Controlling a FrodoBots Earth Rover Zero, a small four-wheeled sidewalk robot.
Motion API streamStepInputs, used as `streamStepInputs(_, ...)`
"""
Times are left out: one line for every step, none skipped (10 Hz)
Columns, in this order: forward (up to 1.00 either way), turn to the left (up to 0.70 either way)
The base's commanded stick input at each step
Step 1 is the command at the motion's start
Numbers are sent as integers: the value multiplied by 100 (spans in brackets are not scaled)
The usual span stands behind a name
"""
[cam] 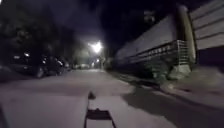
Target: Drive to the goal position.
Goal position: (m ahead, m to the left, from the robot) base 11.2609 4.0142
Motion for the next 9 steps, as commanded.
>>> streamStepInputs(70,0)
streamStepInputs(70,0)
streamStepInputs(70,0)
streamStepInputs(70,0)
streamStepInputs(70,0)
streamStepInputs(70,0)
streamStepInputs(70,0)
streamStepInputs(70,0)
streamStepInputs(70,0)
